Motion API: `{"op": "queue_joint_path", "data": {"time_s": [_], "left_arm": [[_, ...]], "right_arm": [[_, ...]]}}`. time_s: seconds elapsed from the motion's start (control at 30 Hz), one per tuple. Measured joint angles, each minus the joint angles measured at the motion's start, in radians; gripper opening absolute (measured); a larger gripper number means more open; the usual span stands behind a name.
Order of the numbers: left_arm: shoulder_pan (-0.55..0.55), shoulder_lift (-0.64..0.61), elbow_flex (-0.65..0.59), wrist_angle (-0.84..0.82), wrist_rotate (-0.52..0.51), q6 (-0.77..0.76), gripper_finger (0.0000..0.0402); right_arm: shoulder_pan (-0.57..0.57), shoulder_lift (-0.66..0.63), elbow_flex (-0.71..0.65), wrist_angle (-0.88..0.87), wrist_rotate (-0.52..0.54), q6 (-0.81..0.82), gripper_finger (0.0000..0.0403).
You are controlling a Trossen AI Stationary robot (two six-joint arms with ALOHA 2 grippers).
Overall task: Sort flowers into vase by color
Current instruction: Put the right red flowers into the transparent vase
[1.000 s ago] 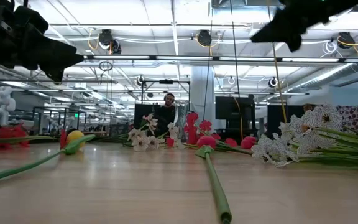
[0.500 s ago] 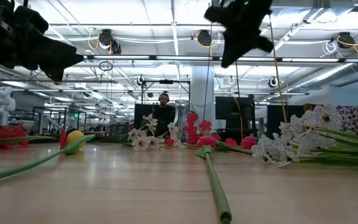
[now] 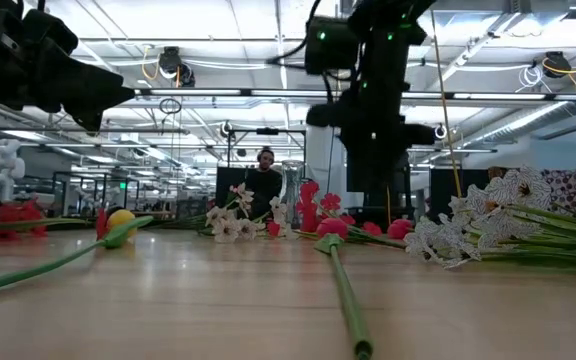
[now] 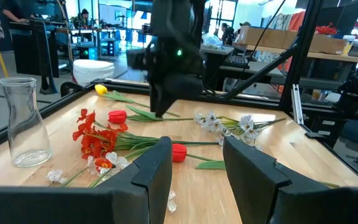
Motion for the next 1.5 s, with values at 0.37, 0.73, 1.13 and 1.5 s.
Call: {"op": "queue_joint_path", "data": {"time_s": [0.37, 0.73, 1.13, 1.5], "left_arm": [[0.0, 0.0, 0.0, 0.0, 0.0, 0.0, 0.0151], [0.0, 0.0, 0.0, 0.0, 0.0, 0.0, 0.0151], [0.0, 0.0, 0.0, 0.0, 0.0, 0.0, 0.0151], [0.0, 0.0, 0.0, 0.0, 0.0, 0.0, 0.0151]], "right_arm": [[-0.012, 0.146, -0.001, 0.042, -0.094, -0.035, 0.0187], [-0.022, 0.209, 0.002, 0.12, -0.131, -0.059, 0.0166], [-0.026, 0.201, 0.001, 0.133, -0.126, -0.099, 0.0013], [-0.017, -0.052, -0.004, 0.117, 0.057, -0.108, 0.0002]]}}
